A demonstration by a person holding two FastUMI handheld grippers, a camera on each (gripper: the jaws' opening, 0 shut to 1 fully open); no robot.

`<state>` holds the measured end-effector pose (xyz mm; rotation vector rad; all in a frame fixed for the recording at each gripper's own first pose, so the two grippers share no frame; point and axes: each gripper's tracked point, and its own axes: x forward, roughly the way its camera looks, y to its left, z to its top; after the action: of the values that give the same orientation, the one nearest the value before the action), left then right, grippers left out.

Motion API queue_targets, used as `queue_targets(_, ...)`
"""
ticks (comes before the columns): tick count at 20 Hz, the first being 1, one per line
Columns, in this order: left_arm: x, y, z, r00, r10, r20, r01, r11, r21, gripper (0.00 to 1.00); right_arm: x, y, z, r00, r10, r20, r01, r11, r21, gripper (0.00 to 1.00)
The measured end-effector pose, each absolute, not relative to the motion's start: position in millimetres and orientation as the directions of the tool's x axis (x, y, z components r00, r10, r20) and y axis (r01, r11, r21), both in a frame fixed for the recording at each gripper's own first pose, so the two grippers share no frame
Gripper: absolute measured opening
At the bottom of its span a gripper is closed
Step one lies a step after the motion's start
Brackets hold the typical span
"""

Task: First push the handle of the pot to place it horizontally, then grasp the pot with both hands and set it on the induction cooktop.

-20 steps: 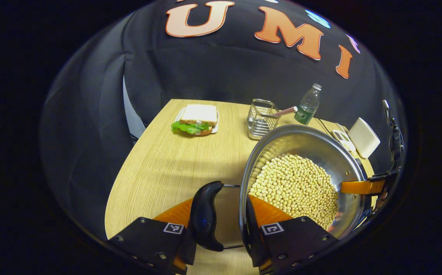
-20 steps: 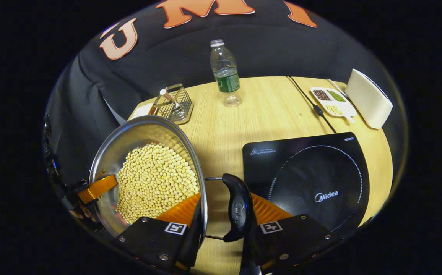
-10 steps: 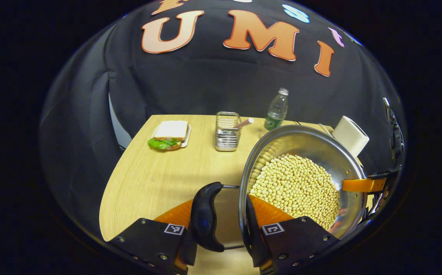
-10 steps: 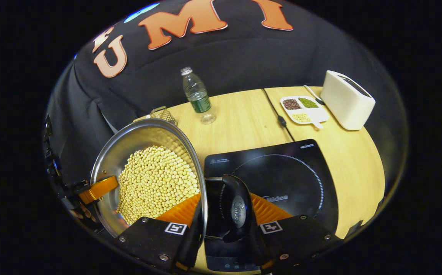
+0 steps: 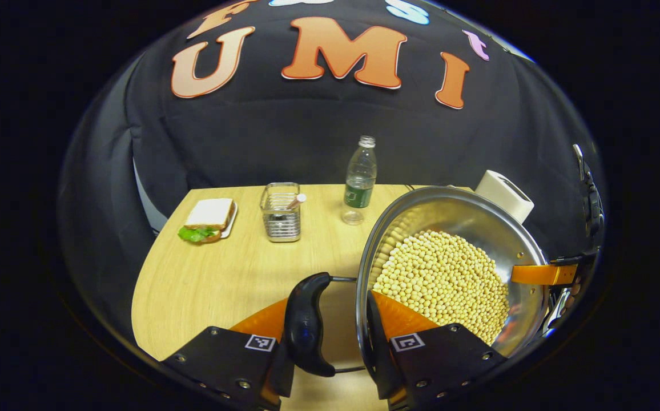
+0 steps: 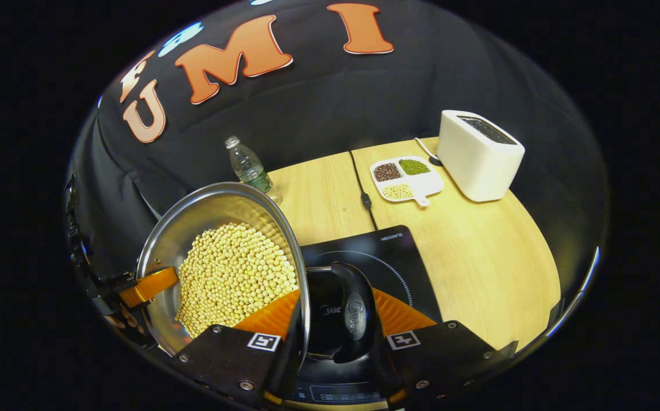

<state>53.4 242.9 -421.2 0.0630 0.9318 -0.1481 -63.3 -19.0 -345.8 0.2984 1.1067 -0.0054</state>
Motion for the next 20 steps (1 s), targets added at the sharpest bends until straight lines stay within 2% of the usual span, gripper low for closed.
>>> queue_targets(11, 67.1, 243.7, -428.9, 0.543, -0.132, -0.829, 0.183, 0.982, -0.036, 0.58, -53.0, -88.3, -374.5, 0.410, 0.099, -0.907, 0.191, 0.963, 0.191, 0.53)
queue_targets(12, 66.9, 245.3, -429.5, 0.532, -0.132, -0.836, 0.181, 0.983, -0.040, 0.53, -53.1, -92.4, -380.1, 0.401, 0.096, -0.911, 0.194, 0.963, 0.187, 0.53)
queue_targets(15, 74.4, 252.3, -420.8, 0.505, -0.132, -0.853, 0.179, 0.983, -0.046, 0.62, -54.1, -104.3, -393.7, 0.377, 0.092, -0.921, 0.203, 0.963, 0.180, 0.53)
queue_targets(20, 83.4, 254.4, -414.5, 0.470, -0.126, -0.874, 0.182, 0.982, -0.044, 0.58, -52.6, -112.3, -410.5, 0.338, 0.096, -0.936, 0.213, 0.961, 0.175, 0.53)
